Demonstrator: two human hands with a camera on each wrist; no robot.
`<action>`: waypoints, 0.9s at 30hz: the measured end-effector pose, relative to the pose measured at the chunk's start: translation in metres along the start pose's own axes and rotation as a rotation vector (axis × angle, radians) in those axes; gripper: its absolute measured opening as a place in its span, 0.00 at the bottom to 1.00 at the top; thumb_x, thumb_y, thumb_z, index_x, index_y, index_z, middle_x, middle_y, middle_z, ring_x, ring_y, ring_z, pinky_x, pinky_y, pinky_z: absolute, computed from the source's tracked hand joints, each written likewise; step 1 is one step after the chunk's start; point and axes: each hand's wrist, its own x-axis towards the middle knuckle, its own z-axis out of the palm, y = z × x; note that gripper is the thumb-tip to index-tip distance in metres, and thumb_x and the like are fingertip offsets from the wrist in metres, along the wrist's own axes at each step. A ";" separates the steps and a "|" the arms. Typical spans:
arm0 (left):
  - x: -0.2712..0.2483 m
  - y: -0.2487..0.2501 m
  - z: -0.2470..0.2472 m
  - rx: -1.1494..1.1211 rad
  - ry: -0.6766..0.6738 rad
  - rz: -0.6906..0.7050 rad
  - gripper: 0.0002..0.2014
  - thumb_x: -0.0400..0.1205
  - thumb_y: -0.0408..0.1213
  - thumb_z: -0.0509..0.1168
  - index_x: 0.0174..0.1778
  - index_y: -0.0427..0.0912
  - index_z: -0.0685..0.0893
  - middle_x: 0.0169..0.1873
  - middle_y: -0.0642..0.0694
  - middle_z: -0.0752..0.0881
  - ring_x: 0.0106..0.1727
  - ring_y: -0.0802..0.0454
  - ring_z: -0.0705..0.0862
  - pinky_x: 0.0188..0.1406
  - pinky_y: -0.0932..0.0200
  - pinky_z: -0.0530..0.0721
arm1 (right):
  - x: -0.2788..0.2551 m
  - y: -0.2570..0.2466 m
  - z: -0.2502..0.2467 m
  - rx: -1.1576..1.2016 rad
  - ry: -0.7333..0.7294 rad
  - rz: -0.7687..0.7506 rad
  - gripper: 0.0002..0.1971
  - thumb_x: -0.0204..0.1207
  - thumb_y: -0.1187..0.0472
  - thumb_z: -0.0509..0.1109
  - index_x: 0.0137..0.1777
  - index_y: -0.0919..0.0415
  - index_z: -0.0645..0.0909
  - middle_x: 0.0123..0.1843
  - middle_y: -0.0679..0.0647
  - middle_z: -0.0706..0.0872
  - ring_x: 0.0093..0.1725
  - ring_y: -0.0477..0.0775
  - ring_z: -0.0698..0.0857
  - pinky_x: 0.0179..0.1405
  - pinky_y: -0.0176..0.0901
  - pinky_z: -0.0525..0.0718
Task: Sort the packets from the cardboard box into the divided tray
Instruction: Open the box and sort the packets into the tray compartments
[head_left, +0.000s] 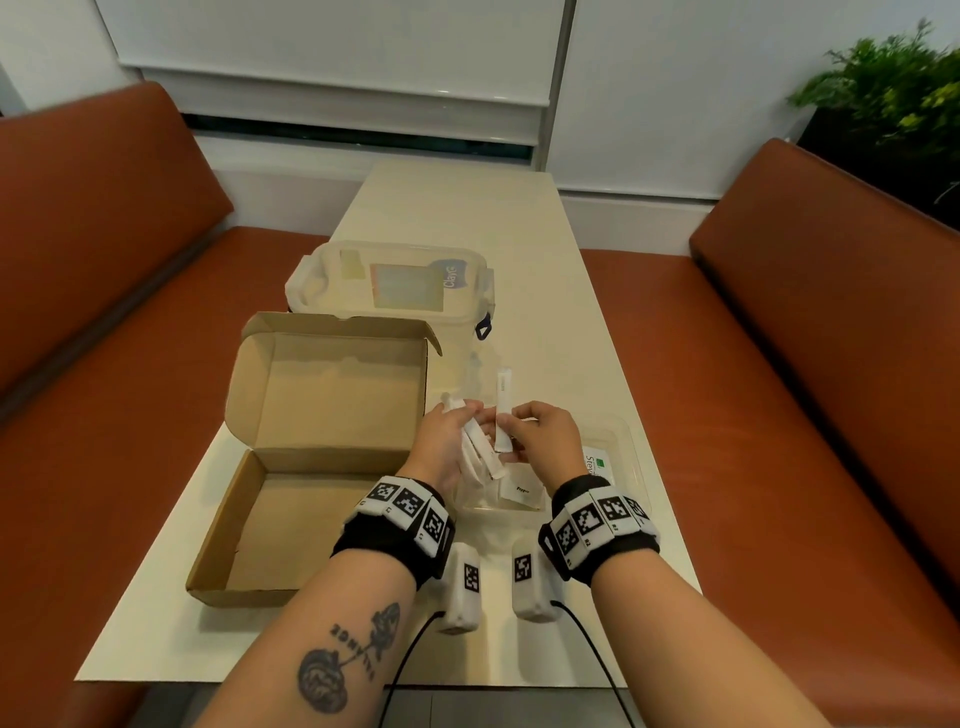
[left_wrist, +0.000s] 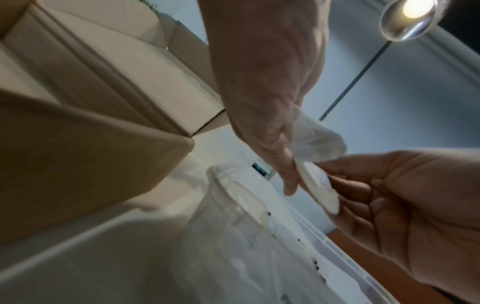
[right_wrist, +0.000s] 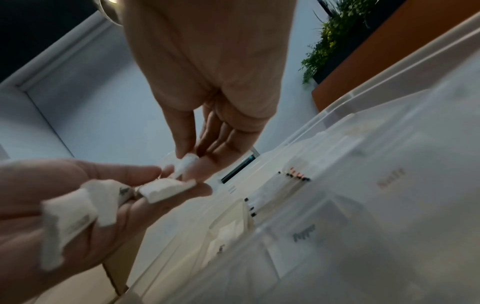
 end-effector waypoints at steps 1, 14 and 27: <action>0.000 -0.001 0.001 0.013 0.014 0.016 0.04 0.86 0.29 0.56 0.52 0.34 0.76 0.33 0.41 0.90 0.35 0.48 0.90 0.34 0.53 0.88 | 0.000 0.000 -0.002 -0.004 0.008 -0.012 0.05 0.75 0.66 0.72 0.39 0.62 0.80 0.36 0.60 0.87 0.28 0.49 0.86 0.30 0.42 0.89; 0.004 -0.008 0.008 0.354 0.104 0.155 0.11 0.78 0.45 0.70 0.40 0.41 0.83 0.33 0.48 0.85 0.24 0.58 0.69 0.25 0.65 0.71 | -0.007 0.015 -0.014 -0.870 0.149 -0.516 0.03 0.75 0.69 0.66 0.42 0.66 0.80 0.39 0.59 0.83 0.45 0.58 0.78 0.41 0.45 0.73; 0.010 -0.006 0.007 0.409 0.112 0.150 0.02 0.81 0.32 0.67 0.42 0.40 0.82 0.31 0.45 0.77 0.26 0.56 0.70 0.25 0.64 0.70 | -0.002 0.005 -0.019 -0.231 0.000 -0.142 0.06 0.75 0.62 0.73 0.48 0.62 0.88 0.37 0.55 0.89 0.32 0.45 0.81 0.36 0.33 0.79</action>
